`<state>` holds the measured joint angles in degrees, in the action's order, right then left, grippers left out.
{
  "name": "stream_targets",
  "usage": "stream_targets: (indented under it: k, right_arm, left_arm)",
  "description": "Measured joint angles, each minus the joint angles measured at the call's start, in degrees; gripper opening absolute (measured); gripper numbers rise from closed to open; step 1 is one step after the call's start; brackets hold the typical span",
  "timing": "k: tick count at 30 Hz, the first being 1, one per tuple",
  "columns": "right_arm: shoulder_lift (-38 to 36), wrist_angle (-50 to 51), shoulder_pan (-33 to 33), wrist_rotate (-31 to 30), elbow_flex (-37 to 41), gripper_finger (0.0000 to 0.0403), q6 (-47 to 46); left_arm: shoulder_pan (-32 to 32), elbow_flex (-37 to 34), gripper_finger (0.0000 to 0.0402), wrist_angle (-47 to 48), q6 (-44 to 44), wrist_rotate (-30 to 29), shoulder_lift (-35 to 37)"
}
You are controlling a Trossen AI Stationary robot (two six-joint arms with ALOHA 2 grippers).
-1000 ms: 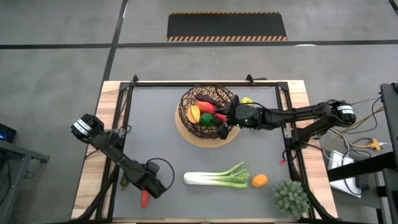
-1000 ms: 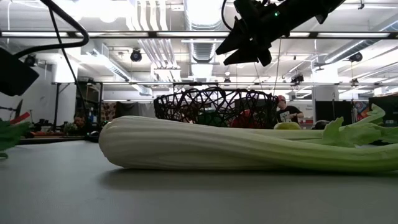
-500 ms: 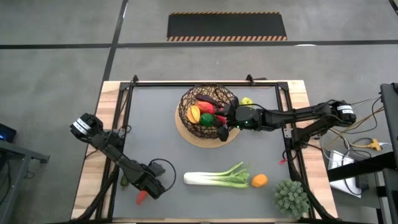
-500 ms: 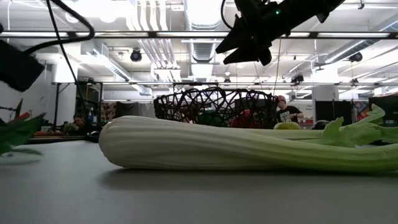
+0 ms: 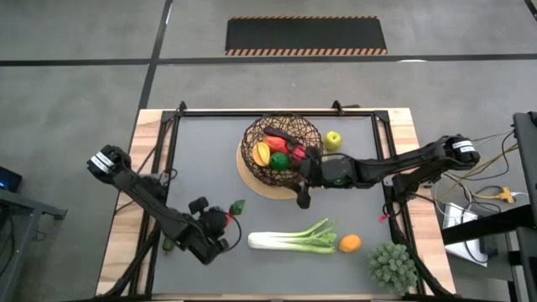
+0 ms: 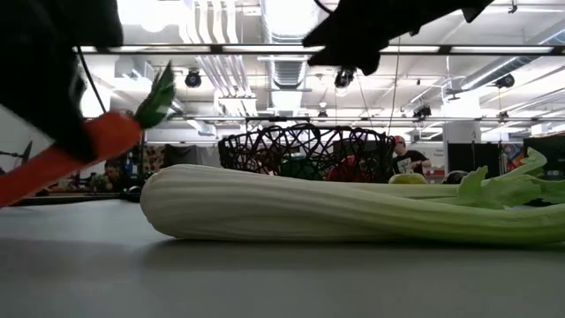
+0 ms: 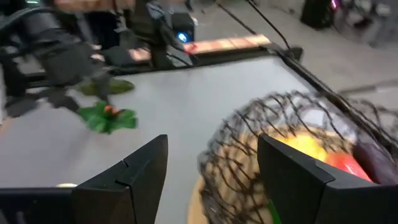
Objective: Build produce basket
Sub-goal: Put the carrot into the basket
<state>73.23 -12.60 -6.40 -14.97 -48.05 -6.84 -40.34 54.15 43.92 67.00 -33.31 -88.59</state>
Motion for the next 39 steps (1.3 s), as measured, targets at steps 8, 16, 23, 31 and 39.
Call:
stream_targets:
  k: [8, 16, 23, 31, 39]
  right_arm:
    - [6.74, -15.26, -1.85, 5.51, 0.35, 0.0240, -0.27]
    - [15.37, -33.45, -1.85, 15.88, -0.33, 0.0288, 1.52]
    - [18.85, -44.67, -1.83, 16.47, -0.33, 0.0290, 4.94]
    - [18.45, -44.76, -1.85, 16.49, -1.12, 0.0278, 6.98]
    - [18.61, -43.44, -1.85, 14.06, -1.38, 0.0274, 7.47]
  left_arm:
    - [0.24, -0.45, 0.0096, -9.69, -19.32, -18.05, 7.93]
    - [0.74, -4.17, 0.0095, -36.55, -48.69, -25.19, 13.09]
    - [3.20, -11.27, 0.0095, -63.05, -64.92, -25.23, 13.36]
    - [7.99, -15.86, 0.0095, -73.23, -65.48, -22.40, 13.14]
    - [12.96, -16.57, 0.0095, -78.29, -66.03, -12.74, 9.84]
